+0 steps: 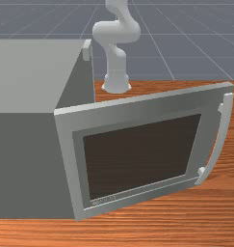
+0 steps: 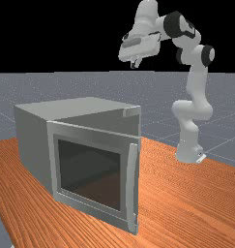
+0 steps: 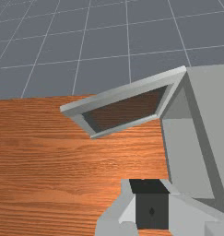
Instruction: Close the microwave
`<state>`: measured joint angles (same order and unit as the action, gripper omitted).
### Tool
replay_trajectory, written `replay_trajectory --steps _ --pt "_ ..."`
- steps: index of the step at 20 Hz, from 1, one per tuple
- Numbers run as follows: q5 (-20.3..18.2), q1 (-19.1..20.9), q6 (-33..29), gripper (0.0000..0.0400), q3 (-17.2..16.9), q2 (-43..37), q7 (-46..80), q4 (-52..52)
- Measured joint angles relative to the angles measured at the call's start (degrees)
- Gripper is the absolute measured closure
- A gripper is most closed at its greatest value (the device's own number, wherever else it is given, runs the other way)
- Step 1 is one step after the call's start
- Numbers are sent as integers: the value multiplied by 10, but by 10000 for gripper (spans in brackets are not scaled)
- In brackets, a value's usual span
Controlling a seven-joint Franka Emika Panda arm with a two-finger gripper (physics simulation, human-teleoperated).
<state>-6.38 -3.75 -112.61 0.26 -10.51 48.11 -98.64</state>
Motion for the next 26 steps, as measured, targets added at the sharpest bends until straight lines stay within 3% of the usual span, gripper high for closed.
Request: replay_trajectory --steps 7,12,16,20,26 --pt "-8 -33 -23 400 32 103 11 212" --pt "64 -61 -76 400 18 360 56 468" --pt "119 -110 -93 400 -12 523 93 643" --pt "144 -154 -115 400 -27 612 115 694" --pt "162 -183 -127 400 -42 713 135 700"
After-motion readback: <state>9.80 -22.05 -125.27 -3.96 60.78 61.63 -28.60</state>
